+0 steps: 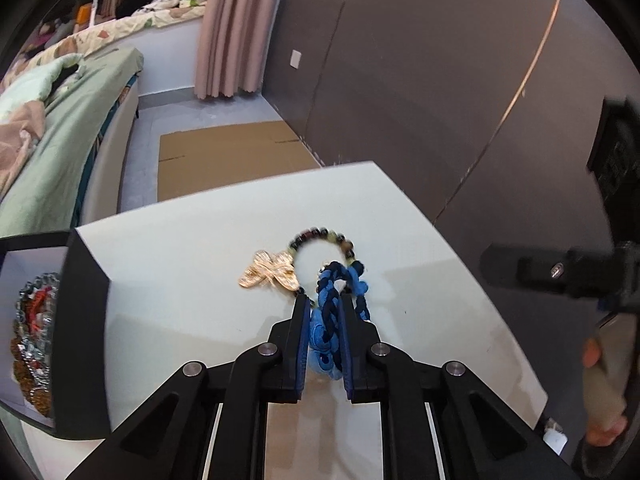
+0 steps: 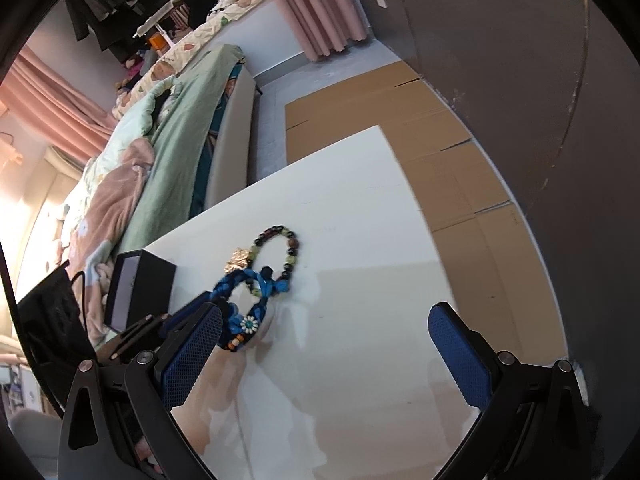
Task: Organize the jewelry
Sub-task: 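Move the left tool to the blue braided bracelet and grasp it, then lower the blue bracelet into the box with the left tool while the right tool grasps the dark bead bracelet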
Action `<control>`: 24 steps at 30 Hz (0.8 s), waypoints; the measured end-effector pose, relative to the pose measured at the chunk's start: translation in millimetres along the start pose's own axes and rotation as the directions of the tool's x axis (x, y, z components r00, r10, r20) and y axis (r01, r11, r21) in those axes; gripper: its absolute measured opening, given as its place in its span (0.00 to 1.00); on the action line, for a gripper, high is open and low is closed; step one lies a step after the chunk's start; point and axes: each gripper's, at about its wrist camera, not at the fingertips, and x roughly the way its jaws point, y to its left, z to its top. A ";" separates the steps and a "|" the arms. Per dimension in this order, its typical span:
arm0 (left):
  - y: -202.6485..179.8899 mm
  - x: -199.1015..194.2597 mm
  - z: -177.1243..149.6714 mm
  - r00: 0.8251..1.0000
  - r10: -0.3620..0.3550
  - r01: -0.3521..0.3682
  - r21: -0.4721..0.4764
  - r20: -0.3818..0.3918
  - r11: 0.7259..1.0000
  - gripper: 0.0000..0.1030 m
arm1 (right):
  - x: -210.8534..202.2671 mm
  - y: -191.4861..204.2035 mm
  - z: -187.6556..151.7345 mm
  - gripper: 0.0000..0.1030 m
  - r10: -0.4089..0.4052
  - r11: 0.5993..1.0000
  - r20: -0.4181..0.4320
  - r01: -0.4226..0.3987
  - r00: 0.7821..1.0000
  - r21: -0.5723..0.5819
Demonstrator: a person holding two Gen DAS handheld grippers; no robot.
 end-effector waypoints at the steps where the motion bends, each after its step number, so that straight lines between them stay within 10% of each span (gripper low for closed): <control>1: 2.2 -3.5 1.9 1.000 -0.002 0.002 -0.006 0.008 1.000 0.14 | 2.0 2.5 0.1 1.00 0.005 1.000 -0.003 -0.005 1.000 -0.002; 8: 24.6 -28.5 11.3 0.998 0.004 0.000 -0.059 0.063 0.998 0.14 | 17.2 25.2 4.1 0.99 0.048 0.999 -0.007 -0.048 0.999 -0.012; 15: 51.8 -56.5 19.1 0.993 0.021 -0.007 -0.119 0.116 0.993 0.14 | 38.4 42.9 8.5 0.77 0.052 0.998 -0.030 -0.052 0.998 -0.017; 24: 74.4 -78.7 19.9 0.987 0.026 0.001 -0.164 0.159 0.986 0.14 | 64.4 58.5 13.6 0.65 -0.173 0.981 0.000 0.172 0.985 -0.087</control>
